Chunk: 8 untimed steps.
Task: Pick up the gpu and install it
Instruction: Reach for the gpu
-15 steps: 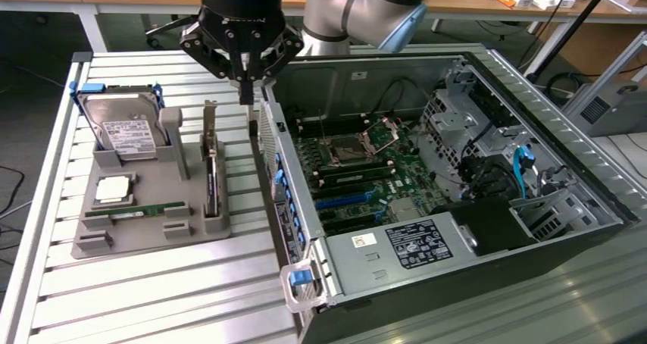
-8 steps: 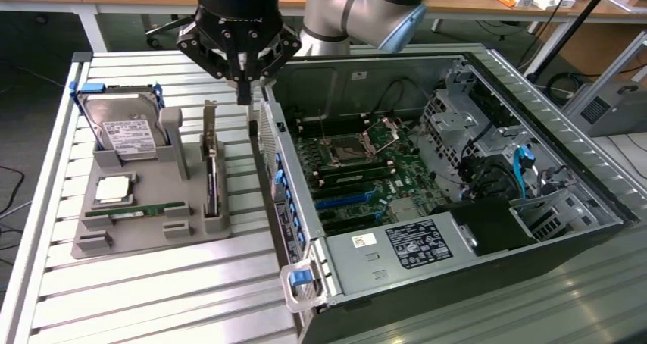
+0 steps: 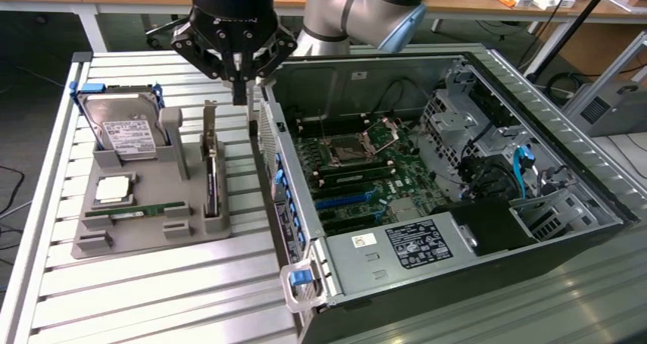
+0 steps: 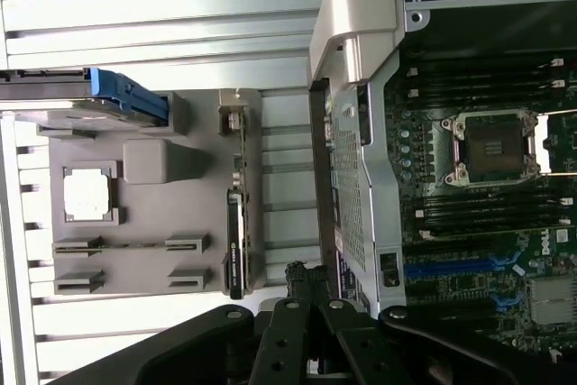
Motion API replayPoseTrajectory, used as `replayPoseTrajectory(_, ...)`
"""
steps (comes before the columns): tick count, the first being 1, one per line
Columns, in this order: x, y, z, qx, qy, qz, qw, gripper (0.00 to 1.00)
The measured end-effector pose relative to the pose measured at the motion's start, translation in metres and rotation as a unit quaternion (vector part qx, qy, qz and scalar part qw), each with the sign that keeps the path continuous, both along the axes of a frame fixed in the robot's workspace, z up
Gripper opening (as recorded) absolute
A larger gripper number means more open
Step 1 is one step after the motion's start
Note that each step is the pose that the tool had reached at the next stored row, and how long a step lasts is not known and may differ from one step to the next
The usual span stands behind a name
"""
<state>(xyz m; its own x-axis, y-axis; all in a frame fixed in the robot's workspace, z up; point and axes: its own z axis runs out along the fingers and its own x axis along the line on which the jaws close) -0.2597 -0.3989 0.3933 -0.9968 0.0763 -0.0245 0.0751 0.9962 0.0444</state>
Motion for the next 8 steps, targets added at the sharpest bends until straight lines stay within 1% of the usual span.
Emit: replayPoseTrajectory(8,-0.0037,0.0,0.0,0.0,0.0,0.0,1.0,0.11)
